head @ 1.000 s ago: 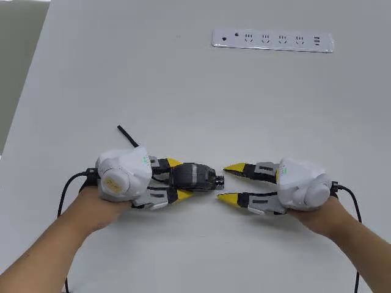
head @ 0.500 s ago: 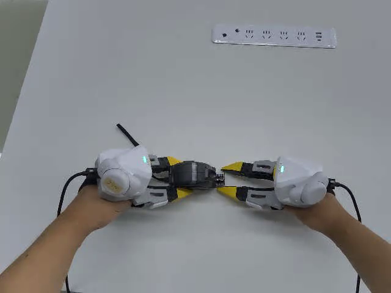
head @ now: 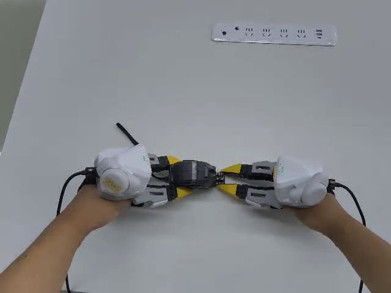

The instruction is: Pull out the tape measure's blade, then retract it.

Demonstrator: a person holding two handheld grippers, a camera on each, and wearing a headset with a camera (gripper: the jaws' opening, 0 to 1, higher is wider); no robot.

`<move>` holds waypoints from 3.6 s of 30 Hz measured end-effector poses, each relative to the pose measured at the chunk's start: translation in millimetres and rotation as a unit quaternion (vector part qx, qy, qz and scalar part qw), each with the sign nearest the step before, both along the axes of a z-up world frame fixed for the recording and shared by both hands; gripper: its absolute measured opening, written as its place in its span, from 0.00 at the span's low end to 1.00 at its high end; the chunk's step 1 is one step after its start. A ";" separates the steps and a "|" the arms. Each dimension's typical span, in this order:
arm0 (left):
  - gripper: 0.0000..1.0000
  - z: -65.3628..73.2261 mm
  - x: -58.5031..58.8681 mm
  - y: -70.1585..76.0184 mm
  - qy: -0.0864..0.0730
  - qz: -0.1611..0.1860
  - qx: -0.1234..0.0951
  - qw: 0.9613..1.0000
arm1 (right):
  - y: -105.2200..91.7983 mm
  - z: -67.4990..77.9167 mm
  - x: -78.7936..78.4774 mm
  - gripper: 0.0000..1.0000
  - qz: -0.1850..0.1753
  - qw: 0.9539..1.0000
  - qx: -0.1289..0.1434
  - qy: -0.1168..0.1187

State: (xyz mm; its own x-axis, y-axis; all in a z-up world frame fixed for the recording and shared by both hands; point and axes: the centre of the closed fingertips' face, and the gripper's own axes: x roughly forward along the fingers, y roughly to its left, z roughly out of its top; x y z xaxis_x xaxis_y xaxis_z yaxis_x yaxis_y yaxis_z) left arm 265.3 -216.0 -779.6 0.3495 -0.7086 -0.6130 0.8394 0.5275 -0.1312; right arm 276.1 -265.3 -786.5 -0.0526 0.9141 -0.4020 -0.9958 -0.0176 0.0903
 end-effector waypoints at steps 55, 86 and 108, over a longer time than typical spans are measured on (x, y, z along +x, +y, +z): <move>0.29 -1.7 -0.8 0.3 0.001 -0.003 0.000 1.000 | -12.3 1.5 0.9 0.12 -0.013 1.000 0.013 0.018; 0.29 -1.8 -1.5 -0.9 0.004 -0.003 -0.002 1.000 | -35.8 2.0 3.9 0.11 -0.024 0.999 0.009 0.026; 0.29 -2.5 -1.9 -1.0 0.004 -0.003 -0.003 1.000 | -49.7 1.5 5.2 0.10 -0.037 0.999 0.008 0.029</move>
State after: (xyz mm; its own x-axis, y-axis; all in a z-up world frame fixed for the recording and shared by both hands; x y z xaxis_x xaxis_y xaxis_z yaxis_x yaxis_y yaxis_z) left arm 263.4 -216.9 -782.1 0.3402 -0.7142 -0.6117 0.8420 0.5210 -0.1401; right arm 281.3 -315.0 -785.0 -0.0065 0.9223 -0.3863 -0.9875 0.0548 0.1475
